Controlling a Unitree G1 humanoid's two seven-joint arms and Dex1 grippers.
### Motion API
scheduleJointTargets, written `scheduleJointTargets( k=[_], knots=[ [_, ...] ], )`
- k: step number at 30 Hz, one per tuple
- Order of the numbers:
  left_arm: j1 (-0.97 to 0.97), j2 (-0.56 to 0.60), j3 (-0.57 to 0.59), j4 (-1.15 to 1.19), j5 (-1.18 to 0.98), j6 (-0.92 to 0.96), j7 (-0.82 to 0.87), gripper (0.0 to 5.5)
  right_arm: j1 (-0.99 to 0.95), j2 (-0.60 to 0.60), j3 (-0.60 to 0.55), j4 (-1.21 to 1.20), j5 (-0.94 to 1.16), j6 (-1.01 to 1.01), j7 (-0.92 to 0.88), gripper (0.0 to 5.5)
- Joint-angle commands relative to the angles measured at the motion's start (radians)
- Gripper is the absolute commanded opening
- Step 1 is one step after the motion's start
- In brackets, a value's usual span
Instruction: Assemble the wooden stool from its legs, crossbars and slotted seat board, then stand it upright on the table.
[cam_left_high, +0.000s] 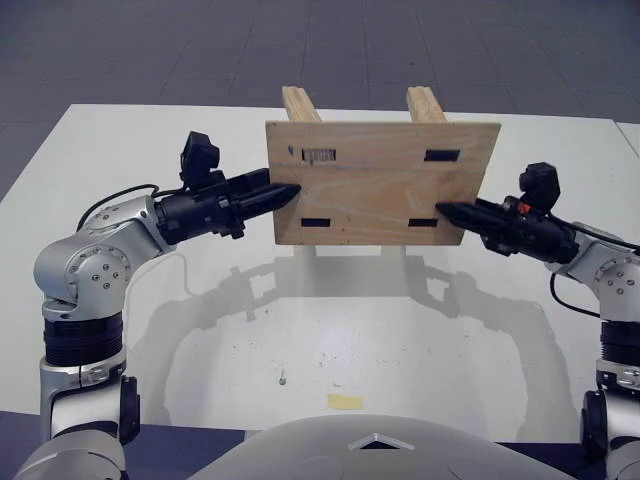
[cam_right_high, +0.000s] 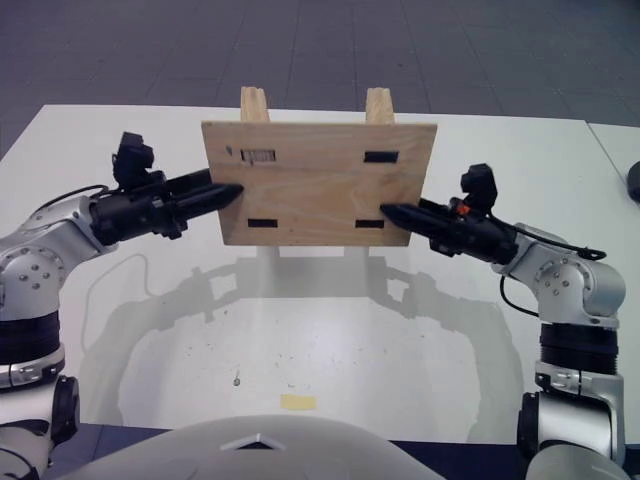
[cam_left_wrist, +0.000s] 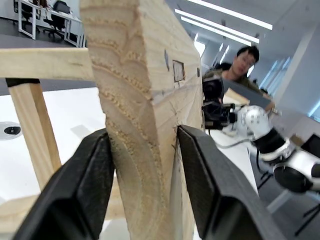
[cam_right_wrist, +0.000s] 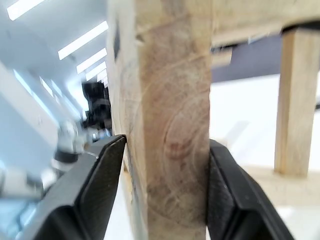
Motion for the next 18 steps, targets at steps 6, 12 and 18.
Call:
scheduleJointTargets(
  k=[6,12,18],
  knots=[
    [-0.15,-0.195,0.086,0.059,-0.389,-0.01,0.867,2.35,-0.244,0.252,-0.026,-0.057,0.228,-0.065,-0.714,3.51],
    [-0.13,-0.177,0.189,0.136,-0.334,-0.101,0.867,3.35,-0.142,0.278,-0.031,-0.057,0.125,-0.092,-0.739,4.47],
    [-0.115,-0.199,0.204,0.124,-0.144,-0.251,0.864,4.26,-0.074,0.267,-0.054,0.025,-0.113,-0.255,-0.706,5.33]
  ],
)
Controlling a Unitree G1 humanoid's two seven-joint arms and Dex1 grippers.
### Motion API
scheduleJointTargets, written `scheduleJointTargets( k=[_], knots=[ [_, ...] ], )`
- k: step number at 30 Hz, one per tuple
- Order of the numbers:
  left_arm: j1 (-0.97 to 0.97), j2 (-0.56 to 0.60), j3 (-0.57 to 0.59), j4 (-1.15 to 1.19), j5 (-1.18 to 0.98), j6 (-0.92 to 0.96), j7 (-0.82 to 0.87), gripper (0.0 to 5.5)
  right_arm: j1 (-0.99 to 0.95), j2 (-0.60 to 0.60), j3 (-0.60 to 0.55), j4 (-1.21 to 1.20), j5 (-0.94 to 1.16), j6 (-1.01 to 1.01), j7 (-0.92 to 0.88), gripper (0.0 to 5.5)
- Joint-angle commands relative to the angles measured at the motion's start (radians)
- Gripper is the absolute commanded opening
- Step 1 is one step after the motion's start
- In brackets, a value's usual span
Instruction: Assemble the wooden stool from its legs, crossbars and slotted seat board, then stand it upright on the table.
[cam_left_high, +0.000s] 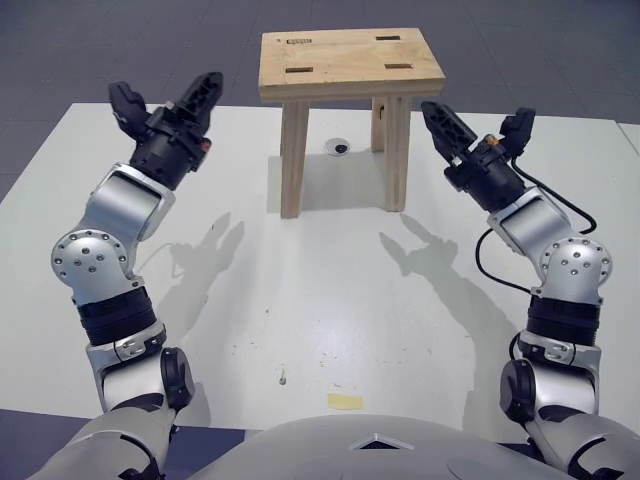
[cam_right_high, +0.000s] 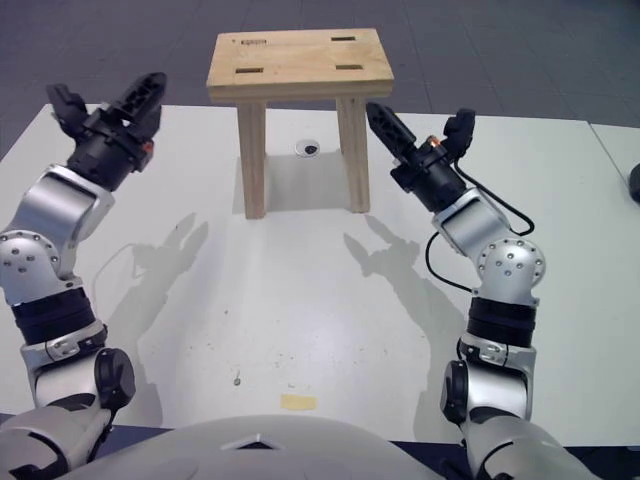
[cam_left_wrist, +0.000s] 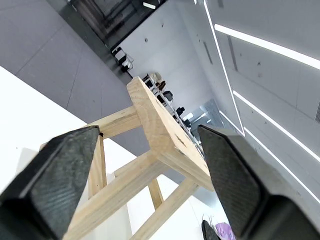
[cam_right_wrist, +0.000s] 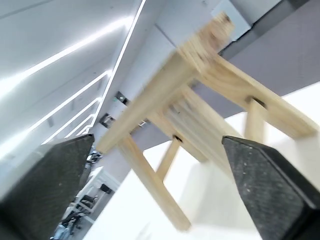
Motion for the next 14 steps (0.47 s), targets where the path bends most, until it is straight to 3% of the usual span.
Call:
scheduleJointTargets(
  k=[1,4,7,14],
  knots=[
    [0.03,0.022,-0.06,-0.012,0.292,-0.123,0.013,4.41,0.042,-0.007,-0.031,0.075,-0.191,-0.156,0.017,5.4],
    [0.074,0.057,-0.169,-0.025,0.59,-0.219,0.017,4.84,0.075,0.017,0.016,0.068,-0.349,-0.272,0.032,5.4],
    [0.088,0.034,-0.216,-0.024,0.727,-0.26,0.028,5.39,0.095,0.054,0.085,0.057,-0.479,-0.361,0.028,5.4],
    [0.11,0.057,-0.248,-0.003,0.969,-0.301,-0.019,5.39,0.077,0.116,0.214,0.156,-0.804,-0.558,-0.004,5.4]
  ],
)
